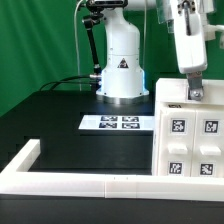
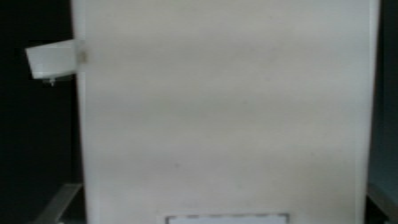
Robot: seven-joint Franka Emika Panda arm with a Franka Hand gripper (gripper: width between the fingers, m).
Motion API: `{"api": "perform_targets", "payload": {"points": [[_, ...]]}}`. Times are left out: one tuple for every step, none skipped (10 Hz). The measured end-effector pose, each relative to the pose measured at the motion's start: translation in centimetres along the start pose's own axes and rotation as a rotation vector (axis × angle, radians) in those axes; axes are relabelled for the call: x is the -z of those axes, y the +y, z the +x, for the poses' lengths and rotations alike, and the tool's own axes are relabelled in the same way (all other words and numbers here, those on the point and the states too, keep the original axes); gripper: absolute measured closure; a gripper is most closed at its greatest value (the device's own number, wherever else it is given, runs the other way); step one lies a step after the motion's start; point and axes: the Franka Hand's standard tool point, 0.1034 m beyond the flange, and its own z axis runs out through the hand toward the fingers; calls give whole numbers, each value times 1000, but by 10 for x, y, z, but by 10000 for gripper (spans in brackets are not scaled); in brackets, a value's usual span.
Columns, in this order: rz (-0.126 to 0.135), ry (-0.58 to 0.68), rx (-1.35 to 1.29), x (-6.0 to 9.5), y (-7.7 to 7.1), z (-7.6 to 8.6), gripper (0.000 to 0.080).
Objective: Assemble cabinet
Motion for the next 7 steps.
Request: {"api": "perform_targets", "payload": {"points": [[0,0,37,1,0,-1,60],[3,-2,70,3,0,-2,60],[5,-5,79,6,2,-5,12],[11,-9,90,11,3,-8,4],[18,-14,104,17,3,-11,4],[23,-17,105,20,2,-12,4],[27,-24,98,22,1,-13,2]]}}
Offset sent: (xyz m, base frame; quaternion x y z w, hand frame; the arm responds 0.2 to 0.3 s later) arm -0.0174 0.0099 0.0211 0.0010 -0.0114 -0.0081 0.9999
